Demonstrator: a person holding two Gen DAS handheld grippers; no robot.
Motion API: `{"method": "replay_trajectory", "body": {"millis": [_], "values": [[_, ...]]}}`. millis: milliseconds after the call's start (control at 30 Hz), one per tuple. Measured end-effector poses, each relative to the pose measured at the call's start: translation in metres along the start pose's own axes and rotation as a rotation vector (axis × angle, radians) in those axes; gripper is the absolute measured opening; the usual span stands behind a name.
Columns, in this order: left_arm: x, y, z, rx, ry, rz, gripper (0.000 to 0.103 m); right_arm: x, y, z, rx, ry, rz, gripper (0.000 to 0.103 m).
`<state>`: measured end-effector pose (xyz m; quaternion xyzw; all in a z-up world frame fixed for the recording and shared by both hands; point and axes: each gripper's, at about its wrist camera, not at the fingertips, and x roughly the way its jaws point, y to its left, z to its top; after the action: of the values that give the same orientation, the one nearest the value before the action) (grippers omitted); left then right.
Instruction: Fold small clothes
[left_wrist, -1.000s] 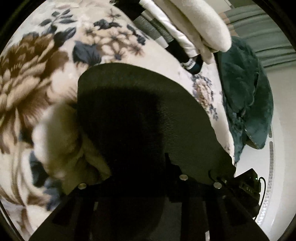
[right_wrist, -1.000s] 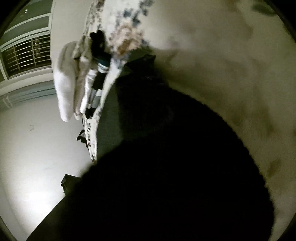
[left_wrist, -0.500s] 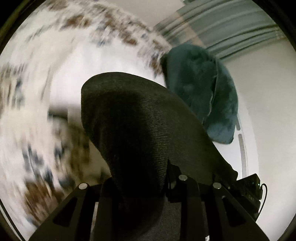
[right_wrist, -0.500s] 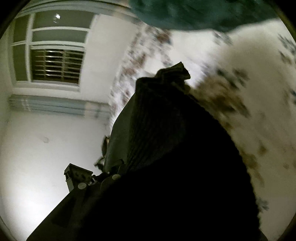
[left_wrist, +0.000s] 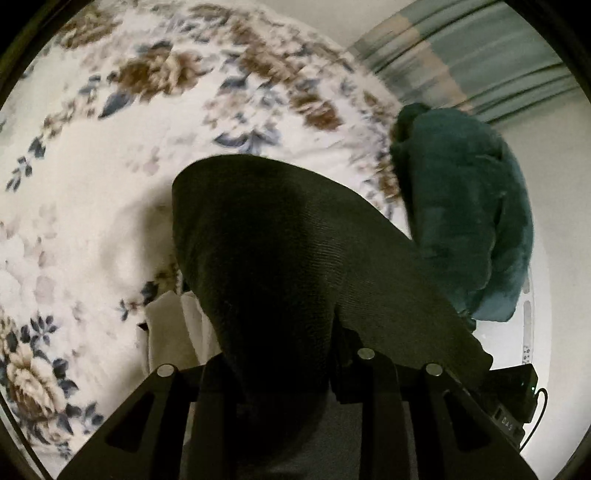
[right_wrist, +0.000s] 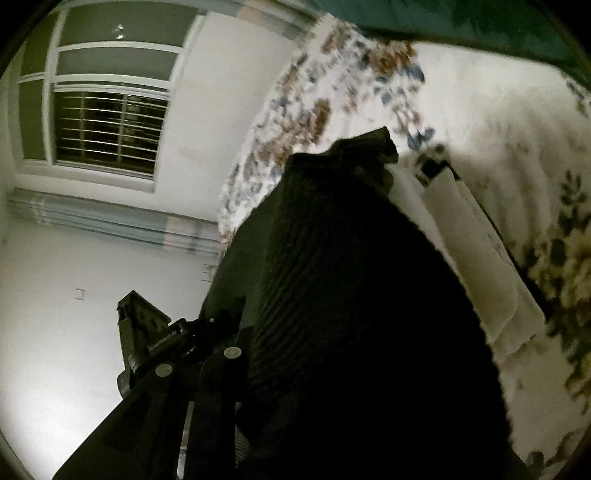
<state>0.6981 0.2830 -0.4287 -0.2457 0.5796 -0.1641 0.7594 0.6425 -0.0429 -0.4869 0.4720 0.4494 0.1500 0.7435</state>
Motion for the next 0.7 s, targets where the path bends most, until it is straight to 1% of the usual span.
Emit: {"method": "replay_trajectory", "body": {"millis": [33,67,133,167,200,233,267,300,333,367,400,433,467,500,533,567,600,633,700], "values": [[0.002,0.004,0.000,0.000,0.010,-0.007,0.025,0.002,-0.002,-0.002,-0.013,0.004,-0.014,0.023],[0.002,0.008,-0.002,-0.007,0.015,-0.016,0.028,0.004,-0.001,-0.003,-0.029,0.010,-0.035,0.023],[-0.001,0.009,-0.006,-0.006,0.022,-0.017,0.031,0.003,-0.002,-0.003,-0.038,0.035,-0.075,0.029],[-0.004,0.009,-0.008,-0.010,0.023,-0.011,0.033,0.001,-0.002,-0.003,-0.045,0.056,-0.125,0.036],[-0.007,0.009,-0.007,-0.019,0.024,-0.002,0.034,-0.004,-0.006,-0.004,-0.051,0.070,-0.142,0.042],[-0.010,0.009,-0.010,-0.029,0.024,0.005,0.034,-0.008,-0.005,-0.005,-0.058,0.084,-0.173,0.044],[-0.015,0.007,-0.012,-0.037,0.014,0.019,0.037,-0.012,-0.002,-0.006,-0.076,0.096,-0.226,0.050],[-0.020,0.004,-0.014,-0.040,0.001,0.052,0.047,-0.019,0.002,-0.008,-0.100,0.101,-0.274,0.057],[-0.025,0.000,-0.015,-0.029,-0.022,0.105,0.050,-0.023,0.004,-0.009,-0.118,0.103,-0.308,0.063],[-0.033,-0.007,-0.018,-0.008,-0.051,0.157,0.060,-0.030,0.011,-0.012,-0.157,0.104,-0.400,0.075],[-0.039,-0.013,-0.022,0.011,-0.078,0.195,0.075,-0.035,0.014,-0.014,-0.177,0.096,-0.442,0.082],[-0.047,-0.020,-0.028,0.024,-0.102,0.222,0.081,-0.041,0.020,-0.017,-0.211,0.084,-0.488,0.084],[-0.054,-0.027,-0.034,0.033,-0.124,0.245,0.087,-0.047,0.028,-0.020,-0.262,0.071,-0.568,0.093],[-0.061,-0.034,-0.042,0.042,-0.141,0.265,0.089,-0.050,0.035,-0.023,-0.301,0.059,-0.630,0.101],[-0.068,-0.044,-0.051,0.057,-0.157,0.293,0.090,-0.056,0.042,-0.027,-0.329,0.050,-0.666,0.103],[-0.074,-0.053,-0.060,0.072,-0.172,0.326,0.098,-0.061,0.051,-0.030,-0.374,0.036,-0.722,0.103],[-0.077,-0.059,-0.066,0.082,-0.182,0.352,0.103,-0.065,0.059,-0.031,-0.405,0.022,-0.766,0.103],[-0.083,-0.067,-0.075,0.091,-0.195,0.379,0.103,-0.070,0.069,-0.035,-0.449,0.012,-0.809,0.103],[-0.096,-0.082,-0.091,0.102,-0.213,0.423,0.103,-0.086,0.087,-0.043,-0.499,-0.007,-0.843,0.103]]}}
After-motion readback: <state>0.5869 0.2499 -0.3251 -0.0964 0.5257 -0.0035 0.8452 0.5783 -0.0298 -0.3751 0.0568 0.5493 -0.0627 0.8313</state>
